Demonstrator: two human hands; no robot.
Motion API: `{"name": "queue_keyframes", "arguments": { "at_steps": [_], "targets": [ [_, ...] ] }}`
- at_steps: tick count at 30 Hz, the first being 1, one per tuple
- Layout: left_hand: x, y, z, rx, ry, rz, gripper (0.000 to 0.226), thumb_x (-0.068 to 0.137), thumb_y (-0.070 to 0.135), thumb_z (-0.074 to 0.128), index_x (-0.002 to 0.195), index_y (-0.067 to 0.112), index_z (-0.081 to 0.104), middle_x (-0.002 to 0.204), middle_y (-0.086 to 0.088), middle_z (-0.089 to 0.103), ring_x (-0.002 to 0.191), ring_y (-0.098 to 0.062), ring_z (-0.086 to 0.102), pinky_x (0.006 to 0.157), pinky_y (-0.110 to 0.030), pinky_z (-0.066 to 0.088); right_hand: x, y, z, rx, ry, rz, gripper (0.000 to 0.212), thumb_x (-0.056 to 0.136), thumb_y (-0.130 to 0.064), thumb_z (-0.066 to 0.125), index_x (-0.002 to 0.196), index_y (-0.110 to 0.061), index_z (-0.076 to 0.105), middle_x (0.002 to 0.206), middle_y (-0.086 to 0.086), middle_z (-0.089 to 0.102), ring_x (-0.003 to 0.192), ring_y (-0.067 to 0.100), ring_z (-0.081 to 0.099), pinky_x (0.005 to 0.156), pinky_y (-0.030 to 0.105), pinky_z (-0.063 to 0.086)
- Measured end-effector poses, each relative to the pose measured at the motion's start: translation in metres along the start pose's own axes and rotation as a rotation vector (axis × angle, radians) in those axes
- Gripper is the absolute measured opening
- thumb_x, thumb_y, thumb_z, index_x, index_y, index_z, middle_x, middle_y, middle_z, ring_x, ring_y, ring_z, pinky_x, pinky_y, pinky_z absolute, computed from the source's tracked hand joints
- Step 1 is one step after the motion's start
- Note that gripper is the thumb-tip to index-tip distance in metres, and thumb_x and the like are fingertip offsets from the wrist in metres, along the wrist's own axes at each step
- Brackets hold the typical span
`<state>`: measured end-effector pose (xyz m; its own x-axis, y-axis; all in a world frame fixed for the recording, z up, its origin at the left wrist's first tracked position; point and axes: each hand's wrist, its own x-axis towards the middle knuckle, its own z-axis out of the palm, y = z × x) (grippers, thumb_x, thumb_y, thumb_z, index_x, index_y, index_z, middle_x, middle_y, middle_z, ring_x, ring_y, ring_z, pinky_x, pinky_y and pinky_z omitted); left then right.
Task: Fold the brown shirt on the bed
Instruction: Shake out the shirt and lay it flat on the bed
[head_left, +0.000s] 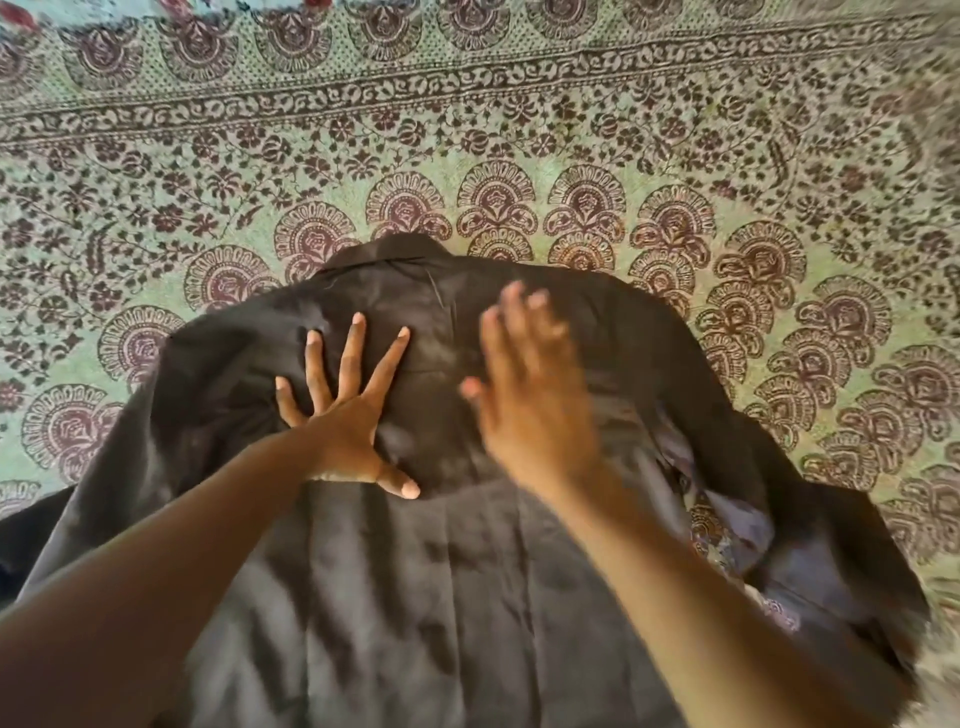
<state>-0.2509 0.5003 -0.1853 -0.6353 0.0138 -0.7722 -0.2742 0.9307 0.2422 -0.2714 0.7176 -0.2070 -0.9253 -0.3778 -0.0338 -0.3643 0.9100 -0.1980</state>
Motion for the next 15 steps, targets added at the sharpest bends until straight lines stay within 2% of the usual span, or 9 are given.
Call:
{"name": "queue_keyframes", "arguments": {
  "at_steps": [2, 4, 7, 9, 10, 12, 13, 15],
  "targets": [
    [0.000, 0.001, -0.002, 0.017, -0.018, -0.010, 0.172, 0.032, 0.070, 0.096, 0.137, 0.067, -0.040, 0.142, 0.021, -0.064, 0.136, -0.036, -0.057, 0.112, -0.081, -0.011, -0.030, -0.014, 0.022, -0.001, -0.146, -0.135, 0.082, 0.099, -0.068, 0.041, 0.164, -0.021, 0.024, 0.175, 0.007, 0.006, 0.161, 0.028, 0.008, 0.124, 0.057, 0.022],
    [0.000, 0.003, -0.001, 0.007, -0.021, -0.017, 0.173, 0.031, 0.068, 0.097, 0.138, 0.068, -0.039, 0.142, 0.022, -0.064, 0.136, -0.035, -0.057, 0.112, -0.080, -0.012, -0.036, 0.026, 0.028, -0.048, -0.144, -0.160, 0.082, 0.095, -0.080, 0.035, 0.163, -0.037, 0.024, 0.175, 0.000, 0.008, 0.161, 0.026, 0.012, 0.123, 0.059, 0.021],
    [-0.001, 0.005, -0.001, 0.010, -0.032, -0.014, 0.173, 0.031, 0.068, 0.097, 0.137, 0.068, -0.039, 0.142, 0.022, -0.064, 0.135, -0.035, -0.058, 0.112, -0.079, -0.014, -0.020, 0.109, 0.008, -0.159, -0.101, 0.012, 0.075, 0.095, -0.083, 0.026, 0.161, -0.047, 0.024, 0.175, 0.001, 0.010, 0.159, 0.033, 0.020, 0.122, 0.061, 0.024],
    [-0.001, 0.006, -0.002, 0.011, -0.032, -0.017, 0.173, 0.031, 0.068, 0.098, 0.137, 0.068, -0.039, 0.142, 0.022, -0.063, 0.135, -0.035, -0.057, 0.111, -0.079, -0.014, -0.008, 0.151, -0.005, -0.194, -0.135, 0.167, 0.075, 0.095, -0.083, 0.021, 0.162, -0.048, 0.016, 0.175, 0.007, 0.005, 0.159, 0.038, 0.015, 0.124, 0.063, 0.020],
    [-0.001, 0.006, -0.002, 0.014, -0.031, -0.019, 0.173, 0.031, 0.068, 0.098, 0.136, 0.068, -0.040, 0.142, 0.022, -0.063, 0.136, -0.035, -0.057, 0.111, -0.079, -0.014, -0.003, 0.158, -0.011, -0.177, -0.124, 0.259, 0.077, 0.095, -0.082, 0.020, 0.163, -0.044, 0.016, 0.174, 0.012, 0.004, 0.159, 0.040, 0.010, 0.124, 0.065, 0.017],
    [-0.002, 0.006, -0.002, 0.023, -0.032, -0.014, 0.173, 0.031, 0.067, 0.098, 0.136, 0.068, -0.040, 0.142, 0.022, -0.064, 0.136, -0.036, -0.056, 0.112, -0.079, -0.013, 0.005, 0.139, -0.019, -0.127, -0.006, 0.419, 0.082, 0.099, -0.076, 0.021, 0.164, -0.024, 0.023, 0.172, 0.021, 0.007, 0.159, 0.043, 0.006, 0.125, 0.066, 0.014],
    [-0.002, 0.006, -0.002, 0.025, -0.031, -0.013, 0.173, 0.032, 0.067, 0.098, 0.136, 0.068, -0.041, 0.141, 0.022, -0.064, 0.136, -0.036, -0.057, 0.112, -0.079, -0.013, 0.009, 0.118, -0.021, -0.112, 0.052, 0.440, 0.083, 0.102, -0.071, 0.025, 0.163, -0.015, 0.024, 0.172, 0.022, 0.008, 0.159, 0.043, 0.005, 0.126, 0.064, 0.011],
    [-0.002, 0.006, -0.003, 0.027, -0.026, -0.015, 0.173, 0.032, 0.067, 0.098, 0.136, 0.068, -0.041, 0.141, 0.022, -0.064, 0.136, -0.036, -0.057, 0.112, -0.079, -0.013, 0.008, 0.059, -0.015, -0.050, 0.096, 0.313, 0.079, 0.105, -0.061, 0.033, 0.163, -0.009, 0.023, 0.173, 0.018, 0.007, 0.160, 0.038, 0.005, 0.128, 0.058, 0.008]
  ]
}}
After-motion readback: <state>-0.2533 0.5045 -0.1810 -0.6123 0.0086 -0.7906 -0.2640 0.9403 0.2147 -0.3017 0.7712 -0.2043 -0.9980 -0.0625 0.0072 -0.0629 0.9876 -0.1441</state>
